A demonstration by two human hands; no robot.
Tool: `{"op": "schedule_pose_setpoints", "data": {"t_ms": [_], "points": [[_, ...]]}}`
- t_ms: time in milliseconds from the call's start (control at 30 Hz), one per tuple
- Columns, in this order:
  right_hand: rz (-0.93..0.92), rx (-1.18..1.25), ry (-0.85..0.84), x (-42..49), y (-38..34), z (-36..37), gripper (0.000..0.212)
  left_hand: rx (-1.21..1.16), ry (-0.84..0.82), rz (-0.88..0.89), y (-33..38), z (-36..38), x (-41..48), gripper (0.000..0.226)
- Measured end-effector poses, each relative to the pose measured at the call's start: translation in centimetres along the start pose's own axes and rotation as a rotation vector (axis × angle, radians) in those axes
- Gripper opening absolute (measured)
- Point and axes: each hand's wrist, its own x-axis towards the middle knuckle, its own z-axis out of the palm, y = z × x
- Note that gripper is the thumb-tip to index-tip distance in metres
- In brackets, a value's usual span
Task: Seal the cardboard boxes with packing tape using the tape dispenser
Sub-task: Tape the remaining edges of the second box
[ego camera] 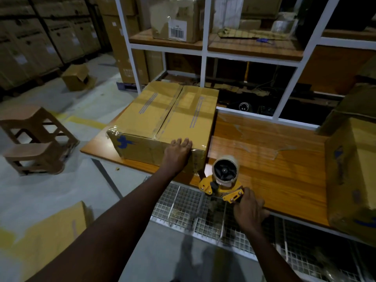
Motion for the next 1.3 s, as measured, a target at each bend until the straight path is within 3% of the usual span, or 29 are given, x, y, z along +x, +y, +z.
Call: {"op": "schedule_pose_setpoints", "data": {"t_ms": [200,333,533,667,933,1067,1167,1300], "points": [[0.089,0.025,0.133,1.3,1.2,-2.5,0.046,-0.047,0.015,-0.021,0.1,0.3,-0.4,0.047],[0.156,0.119,0.217,3.8,1.4,-4.4,0.033,-0.054,-0.047,-0.008,0.1,-0.1,-0.9,0.068],[0.075,0.183,0.287,6.2,-1.2,-7.7,0.031,0.075,-0.157,0.014,-0.6,-0.8,-1.2,0.089],[-0.004,0.206,0.343,7.3,-4.2,-8.9,0.031,-0.006,-0.087,-0.049,-2.7,-0.7,-1.9,0.088],[-0.088,0.181,0.502,7.0,-13.8,-10.1,0.030,-0.288,0.186,-0.152,-14.5,-3.2,-1.3,0.075],[-0.078,0.229,0.550,6.4,-20.8,-9.0,0.031,-0.418,0.279,-0.113,-22.9,-3.9,-1.6,0.058],[-0.096,0.208,0.562,6.0,-26.0,-7.2,0.030,-0.477,0.272,-0.099,-29.1,-3.6,-2.2,0.056],[-0.116,0.216,0.566,5.2,-31.3,-4.9,0.036,-0.570,0.089,-0.031,-34.2,-2.9,-3.0,0.066]]}}
